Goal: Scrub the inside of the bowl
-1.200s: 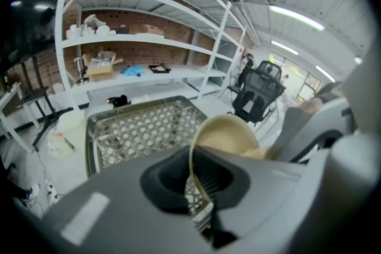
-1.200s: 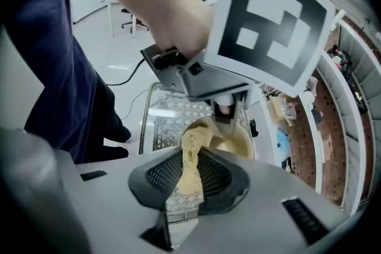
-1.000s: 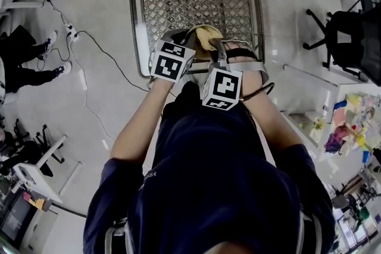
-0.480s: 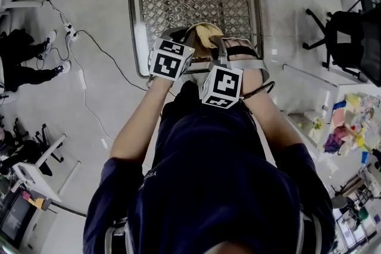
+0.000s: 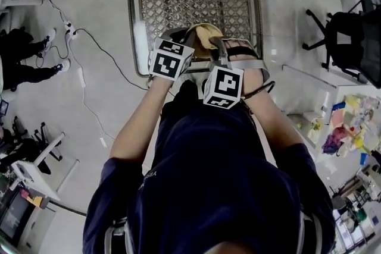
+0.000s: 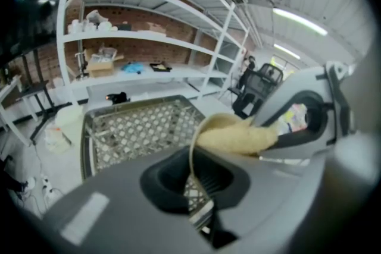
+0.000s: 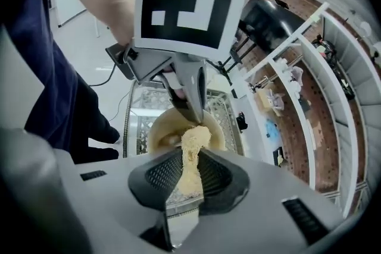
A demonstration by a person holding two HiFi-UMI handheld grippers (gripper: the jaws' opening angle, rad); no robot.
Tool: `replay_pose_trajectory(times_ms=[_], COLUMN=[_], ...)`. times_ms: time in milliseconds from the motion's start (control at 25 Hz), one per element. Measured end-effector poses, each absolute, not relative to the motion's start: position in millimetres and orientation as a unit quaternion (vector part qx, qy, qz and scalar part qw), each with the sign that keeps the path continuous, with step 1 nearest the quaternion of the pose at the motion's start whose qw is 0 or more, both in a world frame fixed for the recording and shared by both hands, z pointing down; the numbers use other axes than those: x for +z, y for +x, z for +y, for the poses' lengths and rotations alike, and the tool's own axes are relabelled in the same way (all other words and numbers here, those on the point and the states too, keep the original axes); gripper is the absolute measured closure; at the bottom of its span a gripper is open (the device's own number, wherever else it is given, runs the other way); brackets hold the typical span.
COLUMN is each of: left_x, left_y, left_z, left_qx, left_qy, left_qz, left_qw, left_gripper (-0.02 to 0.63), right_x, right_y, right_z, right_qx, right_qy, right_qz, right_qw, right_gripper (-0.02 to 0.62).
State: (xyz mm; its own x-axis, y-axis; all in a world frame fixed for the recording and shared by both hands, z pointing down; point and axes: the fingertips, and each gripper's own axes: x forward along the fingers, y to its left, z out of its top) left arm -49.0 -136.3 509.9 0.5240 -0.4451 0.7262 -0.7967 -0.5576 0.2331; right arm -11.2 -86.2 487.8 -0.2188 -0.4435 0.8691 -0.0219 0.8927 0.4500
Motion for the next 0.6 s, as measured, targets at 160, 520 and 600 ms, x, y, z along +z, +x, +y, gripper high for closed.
replay_pose_trajectory(times_ms=[160, 520, 600], left_x=[506, 511, 510], left_y=[-48, -44, -44], left_z=[-140, -134, -137], left_qx=[0.309, 0.311, 0.310], left_qy=[0.826, 0.824, 0.824], left_qz=[-0.382, -0.378, -0.380], left_qw=[0.277, 0.286, 0.284], left_gripper=[0.595, 0.595, 0.595], right_x=[495, 493, 496], right_y=[-17, -6, -9], right_z=[-64, -81, -73], right_qx=[-0.178, -0.164, -0.166], right_qy=[0.116, 0.149, 0.136], right_qz=[-0.763, -0.765, -0.766], right_qw=[0.611, 0.605, 0.606], right_gripper=[0.529, 0.529, 0.529])
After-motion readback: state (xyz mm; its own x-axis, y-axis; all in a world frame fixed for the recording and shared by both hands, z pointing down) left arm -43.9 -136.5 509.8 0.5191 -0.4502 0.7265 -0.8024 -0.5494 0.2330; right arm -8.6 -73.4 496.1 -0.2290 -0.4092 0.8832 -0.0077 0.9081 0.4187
